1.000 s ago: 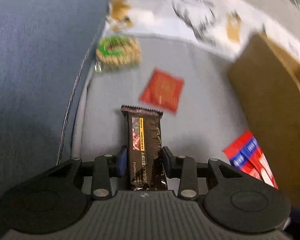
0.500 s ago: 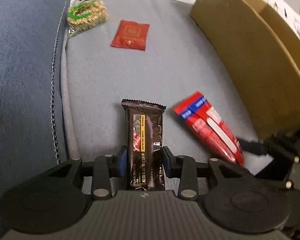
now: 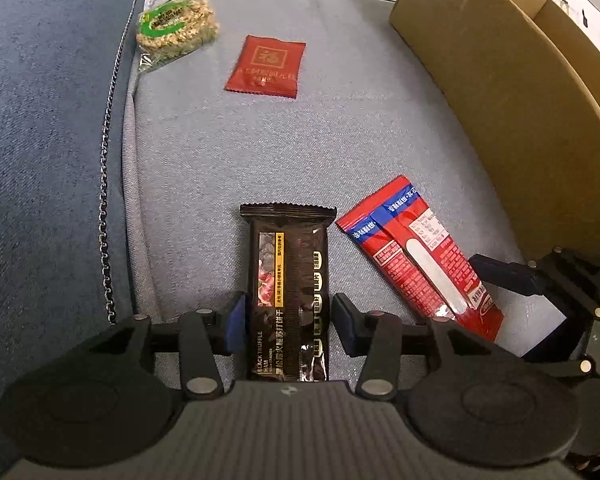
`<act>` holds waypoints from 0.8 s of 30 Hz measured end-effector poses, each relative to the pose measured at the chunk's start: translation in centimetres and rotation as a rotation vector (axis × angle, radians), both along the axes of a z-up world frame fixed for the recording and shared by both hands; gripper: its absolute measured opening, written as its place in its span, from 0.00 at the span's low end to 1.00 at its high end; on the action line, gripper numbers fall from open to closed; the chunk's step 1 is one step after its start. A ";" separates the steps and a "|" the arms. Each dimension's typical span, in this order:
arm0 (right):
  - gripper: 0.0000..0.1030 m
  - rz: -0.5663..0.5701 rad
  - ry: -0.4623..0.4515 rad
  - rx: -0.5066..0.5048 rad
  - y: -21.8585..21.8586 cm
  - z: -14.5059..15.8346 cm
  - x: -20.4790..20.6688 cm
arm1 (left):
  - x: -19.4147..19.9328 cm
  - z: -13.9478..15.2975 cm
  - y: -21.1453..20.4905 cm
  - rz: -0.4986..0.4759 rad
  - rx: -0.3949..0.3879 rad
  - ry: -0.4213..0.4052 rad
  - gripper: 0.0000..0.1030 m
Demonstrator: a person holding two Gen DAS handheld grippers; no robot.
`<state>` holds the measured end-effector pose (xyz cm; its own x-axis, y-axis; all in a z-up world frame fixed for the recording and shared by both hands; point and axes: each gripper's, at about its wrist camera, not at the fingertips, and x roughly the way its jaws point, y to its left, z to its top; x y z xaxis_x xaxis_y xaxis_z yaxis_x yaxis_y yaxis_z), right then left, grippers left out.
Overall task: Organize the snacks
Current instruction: 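Lift the red packet with the right tool while the left tool lifts the chocolate bar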
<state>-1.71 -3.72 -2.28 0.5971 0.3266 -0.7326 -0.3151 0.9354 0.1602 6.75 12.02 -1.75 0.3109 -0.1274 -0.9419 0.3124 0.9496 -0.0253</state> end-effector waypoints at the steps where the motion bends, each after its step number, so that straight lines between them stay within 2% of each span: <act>1: 0.60 0.003 -0.004 -0.001 0.0 0.0 0.0 | 0.0 0.0 0.0 0.003 -0.002 0.001 0.53; 11: 0.59 0.013 -0.009 0.011 0.0 -0.1 0.1 | 0.2 -0.4 -0.2 0.000 0.015 0.001 0.55; 12: 0.57 0.012 -0.010 0.008 0.0 -0.1 0.0 | 0.2 -0.4 -0.2 0.003 0.014 0.000 0.55; 13: 0.50 0.012 -0.013 0.007 0.0 -0.1 0.0 | 0.1 -0.3 -0.1 0.006 0.013 -0.001 0.55; 15: 0.45 0.010 -0.020 0.009 0.0 0.1 -0.1 | 0.1 -0.3 0.0 0.011 0.014 -0.001 0.55; 20: 0.42 -0.034 -0.060 0.003 -0.3 0.7 -0.3 | 0.0 -0.4 0.0 0.016 0.024 -0.002 0.55; 24: 0.42 -0.048 -0.029 -0.029 -0.4 0.2 -0.1 | 0.0 -0.4 -0.1 0.012 0.034 -0.003 0.55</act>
